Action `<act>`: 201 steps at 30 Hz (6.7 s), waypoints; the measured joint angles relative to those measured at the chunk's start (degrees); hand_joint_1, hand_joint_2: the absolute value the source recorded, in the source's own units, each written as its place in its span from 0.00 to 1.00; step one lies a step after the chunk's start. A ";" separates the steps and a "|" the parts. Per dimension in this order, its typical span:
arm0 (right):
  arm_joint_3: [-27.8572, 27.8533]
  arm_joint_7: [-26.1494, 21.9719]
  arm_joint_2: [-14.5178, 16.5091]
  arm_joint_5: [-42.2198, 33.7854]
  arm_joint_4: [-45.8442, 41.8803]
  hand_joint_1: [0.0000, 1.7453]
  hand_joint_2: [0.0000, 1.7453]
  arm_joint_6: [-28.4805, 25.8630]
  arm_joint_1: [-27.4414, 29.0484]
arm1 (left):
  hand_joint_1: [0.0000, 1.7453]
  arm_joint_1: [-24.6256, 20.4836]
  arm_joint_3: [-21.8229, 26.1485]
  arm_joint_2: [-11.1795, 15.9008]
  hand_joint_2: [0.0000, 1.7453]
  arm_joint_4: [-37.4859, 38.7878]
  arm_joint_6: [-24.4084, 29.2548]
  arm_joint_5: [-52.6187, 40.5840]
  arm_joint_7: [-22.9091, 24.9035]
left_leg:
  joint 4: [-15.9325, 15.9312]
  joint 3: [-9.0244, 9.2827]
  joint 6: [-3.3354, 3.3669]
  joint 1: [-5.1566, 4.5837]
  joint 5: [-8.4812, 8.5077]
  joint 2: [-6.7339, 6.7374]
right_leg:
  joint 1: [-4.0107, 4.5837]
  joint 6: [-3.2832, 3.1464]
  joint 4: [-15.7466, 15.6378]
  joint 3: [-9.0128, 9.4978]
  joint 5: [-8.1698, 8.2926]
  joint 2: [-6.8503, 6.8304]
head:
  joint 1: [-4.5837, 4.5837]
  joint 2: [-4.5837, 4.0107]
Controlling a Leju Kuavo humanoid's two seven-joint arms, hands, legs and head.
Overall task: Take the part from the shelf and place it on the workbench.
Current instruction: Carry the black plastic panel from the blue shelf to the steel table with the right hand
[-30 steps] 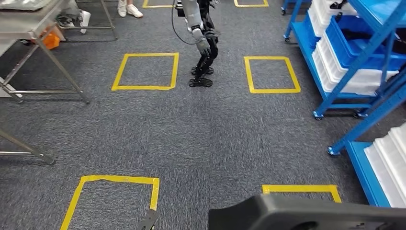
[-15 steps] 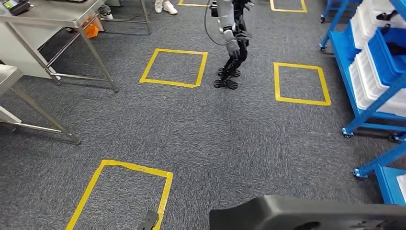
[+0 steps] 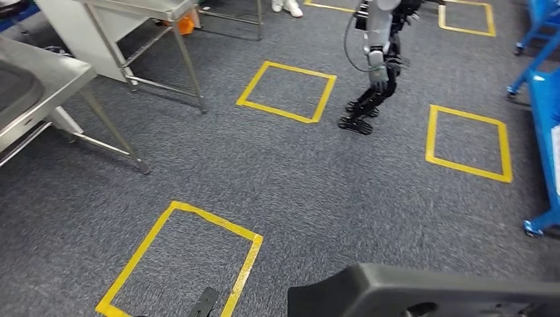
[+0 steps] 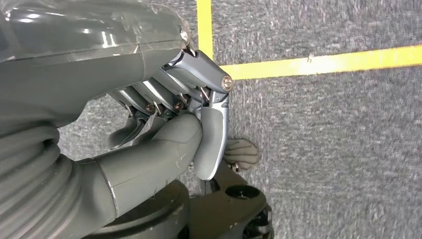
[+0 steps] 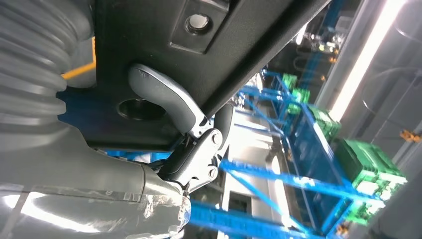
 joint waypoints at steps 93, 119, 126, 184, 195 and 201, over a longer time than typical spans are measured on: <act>0.64 1.35 -0.75 0.86 0.17 1.00 1.00 0.07 -0.71 | 1.00 0.50 0.00 -0.22 1.00 -0.19 0.01 1.01 -0.09 | 0.28 -0.31 0.16 -0.36 0.30 -0.82 | 0.07 -0.23 -0.78 -0.35 1.03 0.65 | -0.19 0.02; 0.79 1.84 -0.81 2.52 0.17 1.00 1.00 0.06 -1.04 | 1.00 0.77 0.00 -0.16 1.00 -0.18 -0.04 0.73 -0.53 | -0.07 -0.15 -0.40 -0.60 0.20 6.06 | 0.91 -1.23 -2.74 2.50 -0.22 -5.55 | -0.93 0.02; 0.79 1.85 -0.93 2.52 0.17 1.00 1.00 0.06 -1.03 | 1.00 0.73 0.00 -0.15 1.00 -0.17 -0.03 0.63 -0.53 | -0.06 0.04 -0.33 -0.58 0.15 6.05 | 0.96 -1.09 -2.82 2.63 -0.21 -5.55 | -0.94 0.01; 12.79 3.44 -8.18 -9.81 -0.18 1.00 1.00 6.91 0.67 | 1.00 1.47 -0.02 -0.09 1.00 -0.18 -0.02 2.33 -0.45 | -0.17 0.17 -0.37 -0.39 0.17 6.05 | 1.35 -1.15 -2.81 2.75 -0.26 -5.55 | -0.95 0.02; 13.73 3.44 -8.18 -9.46 -0.18 1.00 1.00 6.75 0.53 | 1.00 1.34 -0.02 0.19 1.00 -0.17 -0.02 2.42 -0.62 | -0.17 0.18 -0.37 -0.40 0.16 6.05 | 1.35 -1.15 -2.81 2.75 -0.27 -5.55 | -0.94 0.02; 14.10 3.44 -8.18 -9.41 -0.18 1.00 1.00 6.73 0.42 | 1.00 1.34 -0.02 0.30 1.00 -0.17 -0.02 2.50 -0.62 | -0.17 0.18 -0.37 -0.39 0.17 6.05 | 1.35 -1.15 -2.81 2.75 -0.27 -5.55 | -0.95 0.01</act>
